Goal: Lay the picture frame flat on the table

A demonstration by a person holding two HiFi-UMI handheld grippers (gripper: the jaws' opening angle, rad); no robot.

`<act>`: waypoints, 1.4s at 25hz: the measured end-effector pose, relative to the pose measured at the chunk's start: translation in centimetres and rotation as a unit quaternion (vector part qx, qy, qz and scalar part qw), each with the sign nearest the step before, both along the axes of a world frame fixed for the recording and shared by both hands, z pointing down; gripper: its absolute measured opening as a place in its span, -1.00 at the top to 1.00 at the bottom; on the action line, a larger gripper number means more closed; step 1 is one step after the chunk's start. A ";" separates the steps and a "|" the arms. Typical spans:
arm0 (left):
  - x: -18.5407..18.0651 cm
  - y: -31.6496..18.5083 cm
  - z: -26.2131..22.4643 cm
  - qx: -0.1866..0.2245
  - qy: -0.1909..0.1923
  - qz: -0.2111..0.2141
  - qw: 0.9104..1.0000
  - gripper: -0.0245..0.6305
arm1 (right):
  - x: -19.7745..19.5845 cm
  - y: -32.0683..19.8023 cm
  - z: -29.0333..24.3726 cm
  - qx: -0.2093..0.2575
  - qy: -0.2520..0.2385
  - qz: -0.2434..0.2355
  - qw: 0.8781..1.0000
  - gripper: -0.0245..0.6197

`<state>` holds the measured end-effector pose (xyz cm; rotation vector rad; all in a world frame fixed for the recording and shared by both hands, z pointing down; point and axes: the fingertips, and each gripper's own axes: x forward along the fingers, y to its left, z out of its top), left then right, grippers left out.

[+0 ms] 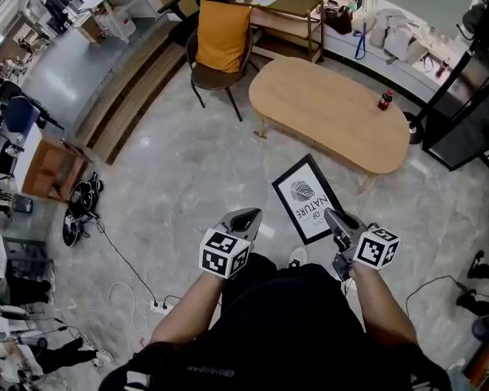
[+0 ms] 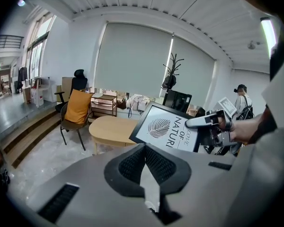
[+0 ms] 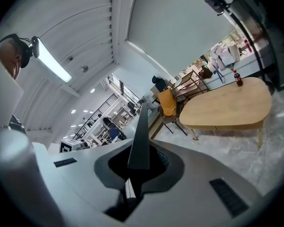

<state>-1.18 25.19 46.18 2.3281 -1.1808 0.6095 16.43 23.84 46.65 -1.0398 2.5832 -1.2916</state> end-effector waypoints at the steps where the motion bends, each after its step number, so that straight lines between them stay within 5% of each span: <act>1: 0.1 -0.5 0.5 -0.008 -0.002 0.001 1.000 0.91 | 0.2 -0.7 0.3 -0.005 -0.001 0.001 1.000 0.88; 8: 0.5 -6.5 2.9 -0.039 -0.004 0.016 0.999 0.91 | 1.2 -6.9 1.8 -0.017 -0.005 0.021 1.000 0.88; 18: -1.2 -23.4 3.3 -0.028 0.002 0.064 0.998 0.91 | 0.7 -19.3 2.8 -0.050 0.017 0.081 0.995 0.88; 28: -10.1 -38.6 3.1 -0.021 -0.001 0.090 0.996 0.91 | -7.1 -34.5 3.3 -0.061 0.049 0.096 0.992 0.88; 35: -14.3 -44.2 5.3 -0.056 0.010 0.055 0.997 0.91 | -8.7 -41.6 8.0 -0.142 0.014 0.127 0.982 0.88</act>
